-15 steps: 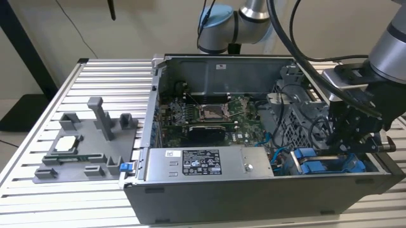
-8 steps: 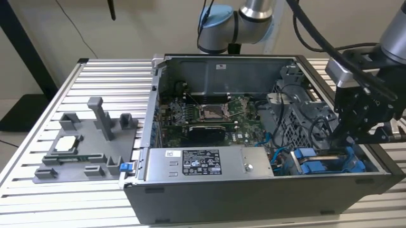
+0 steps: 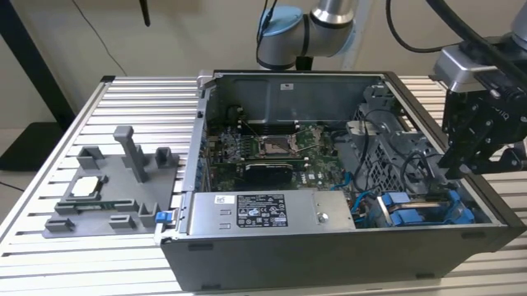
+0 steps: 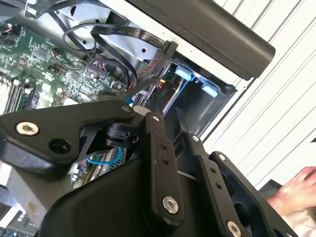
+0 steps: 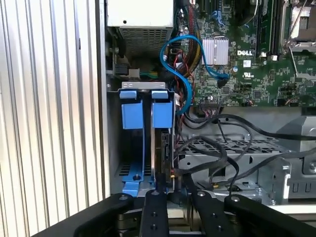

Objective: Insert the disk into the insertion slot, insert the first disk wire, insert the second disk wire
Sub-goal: 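Insert the first disk wire, then insert the second disk wire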

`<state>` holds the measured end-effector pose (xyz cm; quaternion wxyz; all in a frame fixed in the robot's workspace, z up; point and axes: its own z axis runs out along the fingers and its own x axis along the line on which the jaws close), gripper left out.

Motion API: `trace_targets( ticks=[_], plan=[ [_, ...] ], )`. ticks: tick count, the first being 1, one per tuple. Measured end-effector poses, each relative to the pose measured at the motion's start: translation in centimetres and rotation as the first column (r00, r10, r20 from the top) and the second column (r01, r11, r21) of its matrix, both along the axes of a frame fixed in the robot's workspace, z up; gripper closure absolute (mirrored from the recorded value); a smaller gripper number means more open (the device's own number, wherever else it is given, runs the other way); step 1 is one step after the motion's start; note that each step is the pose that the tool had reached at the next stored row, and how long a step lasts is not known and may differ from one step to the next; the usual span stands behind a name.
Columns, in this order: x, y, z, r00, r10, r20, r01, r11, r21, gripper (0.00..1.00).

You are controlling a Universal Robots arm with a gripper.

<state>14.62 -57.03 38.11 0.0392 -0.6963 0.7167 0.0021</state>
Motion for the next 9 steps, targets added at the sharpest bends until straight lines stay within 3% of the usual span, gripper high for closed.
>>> trace_targets(
  ticks=[3,9],
  plan=[
    [0.8,0.0,0.01,1.0,0.0,-0.0062,0.0,1.0,-0.0001,0.0],
    [2.8,0.16,-0.15,1.0,0.001,-0.0095,-0.001,1.0,0.0002,0.0]
  ],
)
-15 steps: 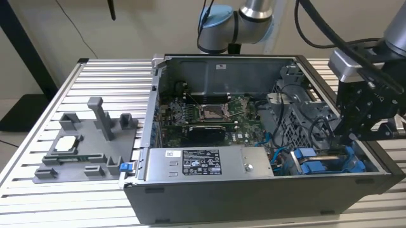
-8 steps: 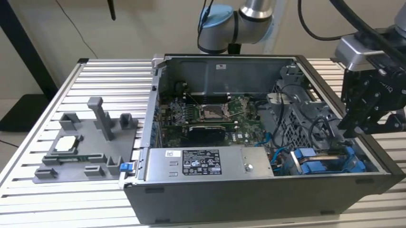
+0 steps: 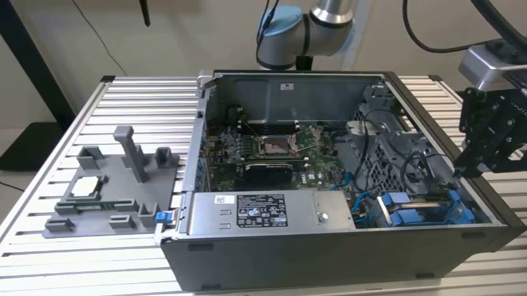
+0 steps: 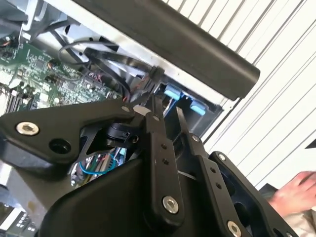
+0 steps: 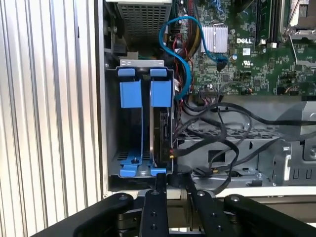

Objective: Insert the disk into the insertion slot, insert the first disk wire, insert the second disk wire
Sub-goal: 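Insert the second disk wire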

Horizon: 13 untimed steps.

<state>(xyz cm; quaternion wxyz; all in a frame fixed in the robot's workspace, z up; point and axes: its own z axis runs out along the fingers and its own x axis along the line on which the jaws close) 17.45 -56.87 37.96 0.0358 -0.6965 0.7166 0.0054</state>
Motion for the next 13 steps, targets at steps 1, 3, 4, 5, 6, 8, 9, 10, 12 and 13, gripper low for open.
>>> trace_targets(
  ticks=[1,3,4,5,6,8,9,10,12,13],
  plan=[
    [0.21,0.01,-0.12,1.0,0.0,0.0,0.0,1.0,0.0004,0.0],
    [0.42,0.02,-0.3,1.0,0.0,0.0,0.0,1.0,0.0051,0.0],
    [0.49,0.03,-0.38,1.0,0.0,0.0,0.0,1.0,0.009,0.0],
    [0.54,0.03,-0.46,1.0,-0.001,0.0,0.001,0.9999,0.0142,0.0],
    [0.59,0.04,-0.52,1.0,-0.002,-0.0001,0.002,0.9998,0.0199,0.0],
    [0.66,0.05,-0.62,1.0,-0.003,-0.0001,0.003,0.9994,0.0336,0.0],
    [0.7,0.05,-0.66,1.0,-0.005,-0.0001,0.005,0.9991,0.0418,0.0],
    [0.74,0.05,-0.7,1.0,-0.006,-0.0001,0.006,0.9988,0.0492,0.0],
    [0.82,0.06,-0.82,1.0,-0.01,-0.0003,0.01,0.998,0.0619,0.0],
    [0.86,0.06,-0.9,0.9999,-0.012,-0.0009,0.012,0.9979,0.064,0.0]
  ],
)
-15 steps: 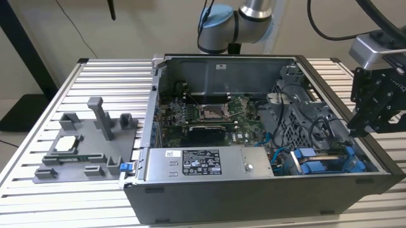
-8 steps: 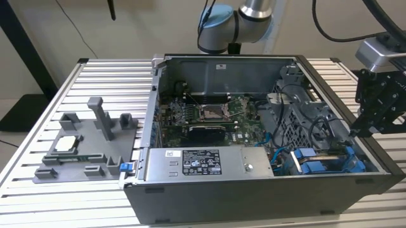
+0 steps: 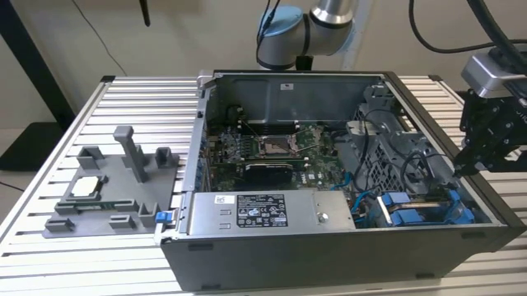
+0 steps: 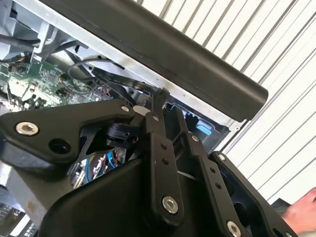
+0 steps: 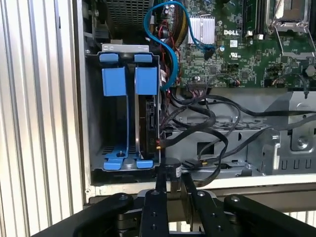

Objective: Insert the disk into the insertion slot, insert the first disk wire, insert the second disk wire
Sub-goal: 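Insert the second disk wire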

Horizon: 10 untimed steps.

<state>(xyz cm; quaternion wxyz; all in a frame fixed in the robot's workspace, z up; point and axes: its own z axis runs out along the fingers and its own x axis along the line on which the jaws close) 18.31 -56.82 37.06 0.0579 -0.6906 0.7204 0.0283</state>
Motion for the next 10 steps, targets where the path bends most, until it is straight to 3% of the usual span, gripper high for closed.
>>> trace_targets(
  ticks=[7,10],
  plan=[
    [0.45,0.28,-0.74,0.9997,-0.015,-0.0176,0.015,0.9999,0.0001,0.0],
    [0.63,0.36,-0.92,0.9996,-0.019,-0.0202,0.019,0.9998,0.0055,0.0]
  ],
)
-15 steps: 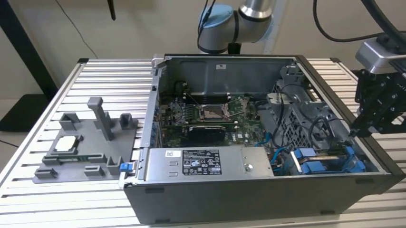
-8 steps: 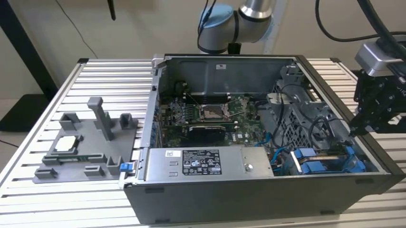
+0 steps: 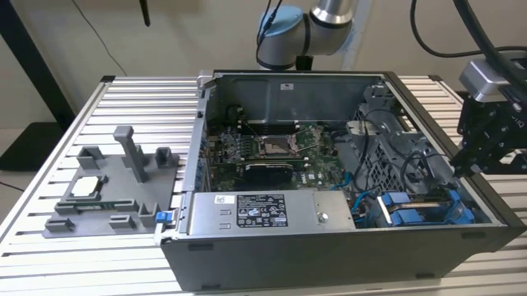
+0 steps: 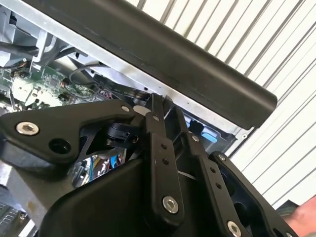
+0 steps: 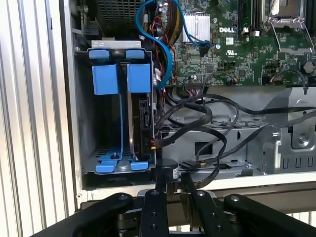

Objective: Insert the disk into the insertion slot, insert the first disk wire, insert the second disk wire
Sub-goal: 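Insert the second disk wire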

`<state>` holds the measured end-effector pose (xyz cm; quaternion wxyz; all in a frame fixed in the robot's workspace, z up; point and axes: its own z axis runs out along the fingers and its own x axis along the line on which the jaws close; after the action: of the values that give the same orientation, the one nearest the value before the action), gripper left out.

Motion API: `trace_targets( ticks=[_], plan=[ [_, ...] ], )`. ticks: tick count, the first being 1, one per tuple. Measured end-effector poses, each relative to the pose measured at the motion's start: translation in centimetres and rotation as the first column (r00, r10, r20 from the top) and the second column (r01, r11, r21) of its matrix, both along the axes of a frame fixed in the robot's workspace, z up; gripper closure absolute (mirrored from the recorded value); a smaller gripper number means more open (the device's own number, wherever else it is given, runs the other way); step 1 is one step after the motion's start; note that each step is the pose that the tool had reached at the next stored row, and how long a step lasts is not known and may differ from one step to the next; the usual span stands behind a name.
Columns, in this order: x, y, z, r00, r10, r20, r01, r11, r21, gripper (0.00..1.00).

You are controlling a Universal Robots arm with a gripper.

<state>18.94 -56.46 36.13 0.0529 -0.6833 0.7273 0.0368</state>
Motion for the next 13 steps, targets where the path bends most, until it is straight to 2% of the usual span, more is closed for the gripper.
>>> trace_targets(
  ticks=[4,6,7,10,13],
  plan=[
    [0.11,0.03,-0.27,1.0,-0.004,-0.0013,0.004,0.9999,0.0125,0.0],
    [0.14,0.03,-0.34,1.0,-0.004,-0.0014,0.004,0.9999,0.0147,0.0],
    [0.14,0.03,-0.34,1.0,-0.004,-0.0014,0.004,0.9999,0.0147,1.0],
    [0.15,0.03,-0.33,1.0,-0.004,-0.0052,0.005,0.9999,0.0148,1.0],
    [0.14,0.01,0.2,1.0,-0.005,-0.0086,0.005,0.9999,0.0149,1.0]
  ],
)
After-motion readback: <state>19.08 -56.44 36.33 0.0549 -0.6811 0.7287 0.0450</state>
